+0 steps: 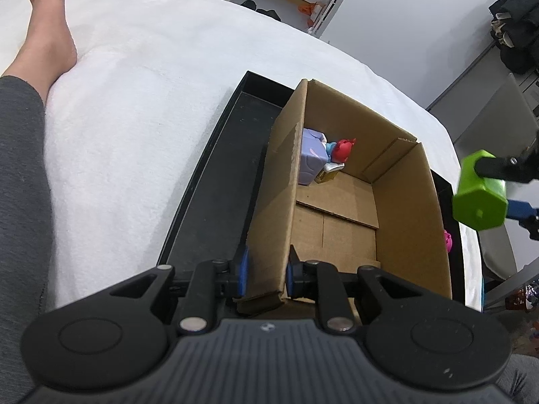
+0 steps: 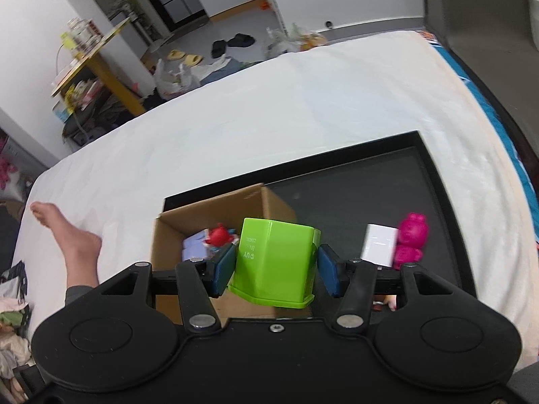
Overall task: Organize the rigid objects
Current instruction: 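Carry the lime-green block over the box and lower it inside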
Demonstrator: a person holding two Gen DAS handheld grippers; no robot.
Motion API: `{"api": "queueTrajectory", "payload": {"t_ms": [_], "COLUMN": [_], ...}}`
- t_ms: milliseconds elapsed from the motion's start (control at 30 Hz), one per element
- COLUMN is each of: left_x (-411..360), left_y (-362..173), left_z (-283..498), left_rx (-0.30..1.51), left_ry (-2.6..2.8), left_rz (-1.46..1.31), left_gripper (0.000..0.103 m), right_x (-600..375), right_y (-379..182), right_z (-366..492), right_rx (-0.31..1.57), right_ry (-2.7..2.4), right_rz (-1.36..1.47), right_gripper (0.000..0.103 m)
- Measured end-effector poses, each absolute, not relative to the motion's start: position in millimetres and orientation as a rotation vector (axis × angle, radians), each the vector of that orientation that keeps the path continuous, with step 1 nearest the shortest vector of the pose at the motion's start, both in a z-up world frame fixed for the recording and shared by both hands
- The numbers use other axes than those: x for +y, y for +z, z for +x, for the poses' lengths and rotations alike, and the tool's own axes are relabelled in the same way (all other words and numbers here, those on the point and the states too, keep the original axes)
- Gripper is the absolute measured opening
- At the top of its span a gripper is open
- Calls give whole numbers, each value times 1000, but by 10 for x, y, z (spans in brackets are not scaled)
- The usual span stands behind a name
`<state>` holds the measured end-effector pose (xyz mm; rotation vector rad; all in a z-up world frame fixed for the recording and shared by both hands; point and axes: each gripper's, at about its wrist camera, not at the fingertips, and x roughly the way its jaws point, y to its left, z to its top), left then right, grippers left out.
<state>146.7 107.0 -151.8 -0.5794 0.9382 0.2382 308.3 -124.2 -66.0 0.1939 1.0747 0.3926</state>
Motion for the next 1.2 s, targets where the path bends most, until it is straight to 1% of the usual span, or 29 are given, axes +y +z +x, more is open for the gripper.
{"api": "queueTrajectory", "payload": {"t_ms": [467, 1200], "left_x": [1073, 1041], "left_y": [-1525, -1516], "left_z": [1469, 1465], "left_rx": [940, 941], "left_ry": [232, 223], "left_rz": [-587, -585], "left_gripper": [20, 20], "right_x": [-894, -352], "right_y": [-791, -1128], "right_z": [3147, 3216], "right_rx": [1099, 1117], "right_ry": [425, 461], "right_rz": [110, -128], "right_gripper": [52, 52]}}
